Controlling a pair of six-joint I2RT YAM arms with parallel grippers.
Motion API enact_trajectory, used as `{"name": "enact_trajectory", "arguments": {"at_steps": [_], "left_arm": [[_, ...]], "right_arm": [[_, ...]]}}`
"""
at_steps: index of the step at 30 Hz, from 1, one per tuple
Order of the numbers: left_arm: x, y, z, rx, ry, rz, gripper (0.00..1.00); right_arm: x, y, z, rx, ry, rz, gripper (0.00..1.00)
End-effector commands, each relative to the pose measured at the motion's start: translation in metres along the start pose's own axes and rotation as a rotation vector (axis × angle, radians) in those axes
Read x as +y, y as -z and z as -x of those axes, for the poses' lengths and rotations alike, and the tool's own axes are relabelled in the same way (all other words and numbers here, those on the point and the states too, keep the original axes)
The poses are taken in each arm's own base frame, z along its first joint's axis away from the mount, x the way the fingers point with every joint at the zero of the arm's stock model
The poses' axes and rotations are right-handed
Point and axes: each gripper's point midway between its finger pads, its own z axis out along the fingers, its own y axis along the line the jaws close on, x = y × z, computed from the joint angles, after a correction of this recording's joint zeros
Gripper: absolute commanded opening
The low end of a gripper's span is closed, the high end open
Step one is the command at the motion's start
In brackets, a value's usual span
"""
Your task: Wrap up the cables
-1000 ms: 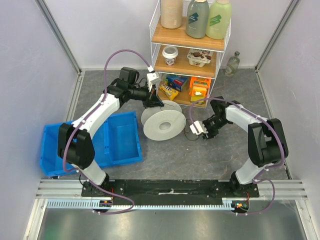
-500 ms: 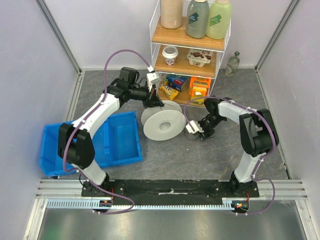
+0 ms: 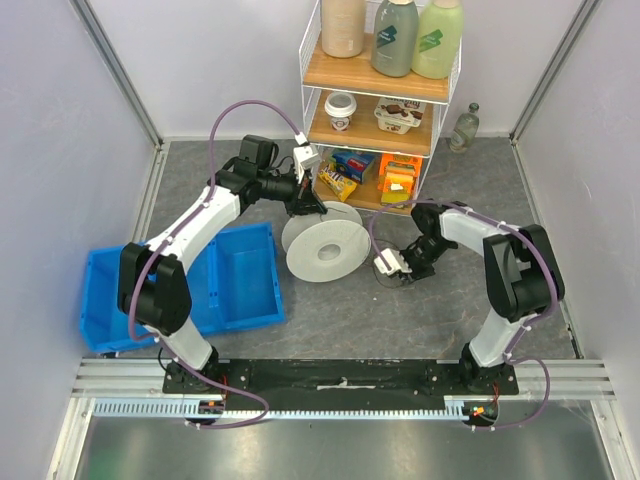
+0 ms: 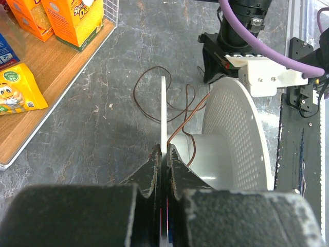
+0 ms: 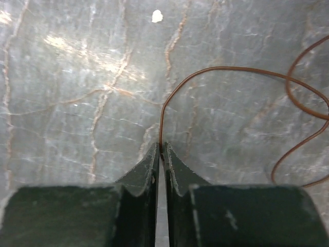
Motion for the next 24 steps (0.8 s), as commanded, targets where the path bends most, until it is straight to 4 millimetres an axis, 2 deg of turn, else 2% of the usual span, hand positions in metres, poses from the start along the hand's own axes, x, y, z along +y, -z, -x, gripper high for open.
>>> {"name": "enact_trajectory", "arguments": {"at_steps": [1,2,5,11,12,15,21,24], "left_arm": [[-0.006,0.006,0.026,-0.062,-0.025,-0.026,0.02],[-0.005,0.006,0.026,-0.061,-0.019,-0.024,0.02],[-0.006,0.006,0.026,-0.061,-0.003,-0.024,0.02],[-0.008,0.006,0.024,-0.071,0.005,-0.022,0.02],[-0.007,0.006,0.025,-0.072,0.004,-0.019,0.02],[-0.006,0.006,0.023,-0.071,0.008,-0.019,0.02],[-0.005,0.004,0.027,-0.08,0.014,-0.023,0.02],[-0.005,0.004,0.027,-0.082,0.012,-0.024,0.02]], "right_arm": [[0.026,-0.006,-0.013,0.062,-0.061,0.05,0.06],[0.024,-0.005,-0.013,0.065,-0.077,0.036,0.0],[0.02,-0.001,-0.01,0.063,-0.125,-0.002,0.0],[0.012,0.021,0.009,0.037,-0.145,-0.097,0.0],[0.012,0.022,0.009,0.058,-0.155,-0.095,0.03],[0.015,0.025,-0.005,0.134,-0.174,-0.086,0.26],[0.01,0.026,-0.014,0.18,-0.162,-0.134,0.41],[0.003,0.027,-0.011,0.17,-0.151,-0.158,0.42]]}}
